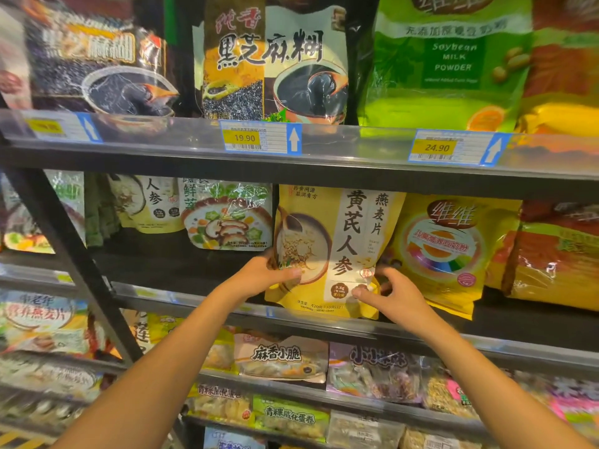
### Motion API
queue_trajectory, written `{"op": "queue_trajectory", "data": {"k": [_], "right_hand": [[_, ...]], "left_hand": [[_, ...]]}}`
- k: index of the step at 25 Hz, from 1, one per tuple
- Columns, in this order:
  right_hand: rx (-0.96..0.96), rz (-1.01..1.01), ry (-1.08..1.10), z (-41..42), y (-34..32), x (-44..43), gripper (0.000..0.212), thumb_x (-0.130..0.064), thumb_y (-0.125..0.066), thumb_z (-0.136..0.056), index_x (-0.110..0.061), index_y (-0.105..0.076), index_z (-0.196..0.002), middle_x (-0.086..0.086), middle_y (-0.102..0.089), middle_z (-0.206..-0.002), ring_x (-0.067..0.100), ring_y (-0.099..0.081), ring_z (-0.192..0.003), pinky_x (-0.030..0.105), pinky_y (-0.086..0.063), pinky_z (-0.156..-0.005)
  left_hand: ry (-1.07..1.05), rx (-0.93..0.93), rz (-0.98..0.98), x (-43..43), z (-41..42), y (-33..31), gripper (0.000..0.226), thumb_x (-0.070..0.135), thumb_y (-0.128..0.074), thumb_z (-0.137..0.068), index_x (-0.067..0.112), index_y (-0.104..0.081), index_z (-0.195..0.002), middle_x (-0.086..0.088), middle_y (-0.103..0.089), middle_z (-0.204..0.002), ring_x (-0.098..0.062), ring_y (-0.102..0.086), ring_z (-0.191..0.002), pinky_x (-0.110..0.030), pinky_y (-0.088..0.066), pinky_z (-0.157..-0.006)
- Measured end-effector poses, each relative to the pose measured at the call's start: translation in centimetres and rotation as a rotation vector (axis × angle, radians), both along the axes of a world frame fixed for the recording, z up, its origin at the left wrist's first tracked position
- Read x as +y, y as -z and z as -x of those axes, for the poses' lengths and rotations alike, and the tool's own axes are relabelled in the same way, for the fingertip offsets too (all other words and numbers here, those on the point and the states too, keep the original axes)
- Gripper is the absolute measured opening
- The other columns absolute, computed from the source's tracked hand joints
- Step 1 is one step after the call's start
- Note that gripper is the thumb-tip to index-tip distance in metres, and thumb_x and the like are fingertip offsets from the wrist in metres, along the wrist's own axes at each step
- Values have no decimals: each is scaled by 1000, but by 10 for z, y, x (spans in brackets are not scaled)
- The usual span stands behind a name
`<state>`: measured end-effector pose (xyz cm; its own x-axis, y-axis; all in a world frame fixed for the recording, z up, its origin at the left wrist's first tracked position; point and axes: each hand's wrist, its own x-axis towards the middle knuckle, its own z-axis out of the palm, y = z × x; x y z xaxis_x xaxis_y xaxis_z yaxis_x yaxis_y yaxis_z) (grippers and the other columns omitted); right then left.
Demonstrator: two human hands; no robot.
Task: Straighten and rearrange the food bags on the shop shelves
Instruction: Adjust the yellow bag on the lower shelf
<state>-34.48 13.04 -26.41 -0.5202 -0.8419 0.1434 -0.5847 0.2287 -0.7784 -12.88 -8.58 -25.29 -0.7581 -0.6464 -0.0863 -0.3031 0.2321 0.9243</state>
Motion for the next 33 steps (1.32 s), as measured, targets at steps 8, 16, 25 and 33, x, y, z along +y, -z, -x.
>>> {"op": "queue_trajectory", "data": {"k": [8,16,25,33], "right_hand": [[-91,63,60,10,2,-23,63,-60,-82,-73,-21,-62,-118,-6,-75,-111,14,-71,-104,38,-60,-87],[-378,167,45,-4,-17,-10,54,-45,-84,-81,-16,-58,-119,-3,-72,-111,9,-69,-98,27,-55,-76],[-743,128,-158,-70,18,18,102,-38,-105,-42,-9,-59,-129,12,-79,-114,29,-78,-99,40,-65,-76],[-768,12,-310,-166,46,24,115,-46,-106,-30,-17,-59,-132,9,-79,-116,32,-77,-104,54,-61,-90]], "left_hand": [[-75,53,109,5,14,-12,76,30,-87,-82,26,-44,-144,12,-59,-122,-12,-59,-118,-14,-49,-85],[-159,47,-62,43,-7,-42,32,32,-83,-87,22,-61,-107,-1,-74,-110,-15,-68,-90,-30,-57,-77],[-164,348,-626,82,-88,-6,52,20,-74,-87,15,-61,-137,-16,-73,-127,-34,-73,-111,-52,-57,-99],[-440,449,-604,116,-194,35,62,25,-80,-76,20,-60,-135,-8,-78,-117,-27,-76,-106,-44,-60,-93]]}}
